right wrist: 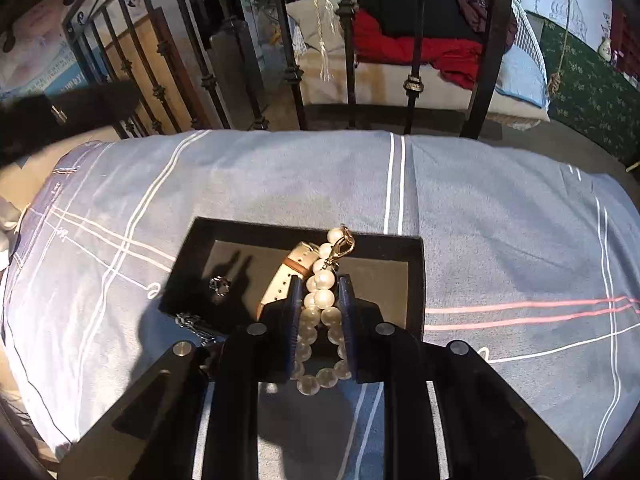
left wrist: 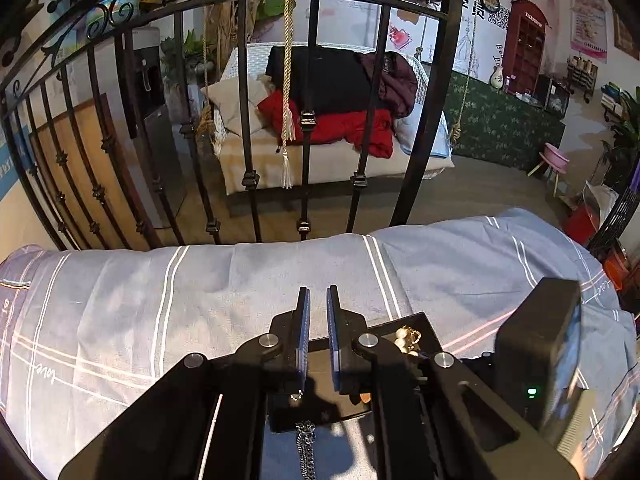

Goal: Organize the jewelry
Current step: 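Lower the pearl bracelet into the box while the left tool drops the chain there, then grasp the gold ring with the right tool while the left tool grasps a silver hoop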

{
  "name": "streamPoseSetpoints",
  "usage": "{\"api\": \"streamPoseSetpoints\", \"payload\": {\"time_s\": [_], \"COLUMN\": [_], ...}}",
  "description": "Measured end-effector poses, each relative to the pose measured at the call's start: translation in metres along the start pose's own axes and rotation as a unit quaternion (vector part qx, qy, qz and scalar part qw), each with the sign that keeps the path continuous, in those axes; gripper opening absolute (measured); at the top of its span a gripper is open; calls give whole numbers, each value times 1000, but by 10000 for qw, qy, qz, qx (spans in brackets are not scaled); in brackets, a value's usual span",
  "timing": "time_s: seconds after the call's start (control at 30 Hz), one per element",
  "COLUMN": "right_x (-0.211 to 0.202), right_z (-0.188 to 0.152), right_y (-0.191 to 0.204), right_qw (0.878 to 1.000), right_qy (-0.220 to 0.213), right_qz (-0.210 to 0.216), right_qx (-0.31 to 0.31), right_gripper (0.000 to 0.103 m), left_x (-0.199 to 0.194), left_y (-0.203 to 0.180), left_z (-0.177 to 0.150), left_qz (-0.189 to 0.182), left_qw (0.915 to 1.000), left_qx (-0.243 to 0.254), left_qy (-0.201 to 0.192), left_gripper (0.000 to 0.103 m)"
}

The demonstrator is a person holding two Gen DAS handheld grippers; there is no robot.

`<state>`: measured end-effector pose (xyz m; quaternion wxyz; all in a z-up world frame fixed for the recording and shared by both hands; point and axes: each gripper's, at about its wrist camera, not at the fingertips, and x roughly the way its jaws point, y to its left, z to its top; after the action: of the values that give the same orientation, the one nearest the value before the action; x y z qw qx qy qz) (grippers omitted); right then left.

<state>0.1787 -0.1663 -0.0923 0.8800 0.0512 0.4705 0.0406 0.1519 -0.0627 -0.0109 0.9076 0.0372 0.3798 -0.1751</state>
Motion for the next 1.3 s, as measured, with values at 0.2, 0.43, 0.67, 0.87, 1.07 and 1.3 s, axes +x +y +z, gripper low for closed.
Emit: {"api": "streamPoseSetpoints", "payload": {"time_s": [0.2, 0.43, 0.67, 0.87, 1.07, 1.3], "right_x": [-13, -61, -79, -79, -81, -85], "right_z": [-15, -85, -142, -144, -138, -136], "right_y": [-4, -20, -21, -23, -21, -26], "right_qw": [9994, 9992, 9996, 9993, 9994, 9993], "right_qy": [-148, -111, 116, 59, -20, -77], "right_qz": [-281, -378, -231, -212, -161, -138], "right_qx": [-160, 0, 138, 312, 292, 343], "right_gripper": [75, 82, 82, 82, 83, 84], "left_x": [-13, 5, 56, 45, 6, -33], "left_y": [30, 13, 14, 26, 29, 19], "left_z": [-34, -137, -169, -164, -141, -66], "left_qz": [-279, 111, 278, 320, -39, -285], "left_qw": [9969, 9940, 9866, 9899, 9955, 9986], "left_qx": [-688, -102, -469, -359, -582, -439], "left_qy": [245, 1085, 1539, 1333, 745, 3], "left_gripper": [97, 96, 30, 7, 7, 7]}}
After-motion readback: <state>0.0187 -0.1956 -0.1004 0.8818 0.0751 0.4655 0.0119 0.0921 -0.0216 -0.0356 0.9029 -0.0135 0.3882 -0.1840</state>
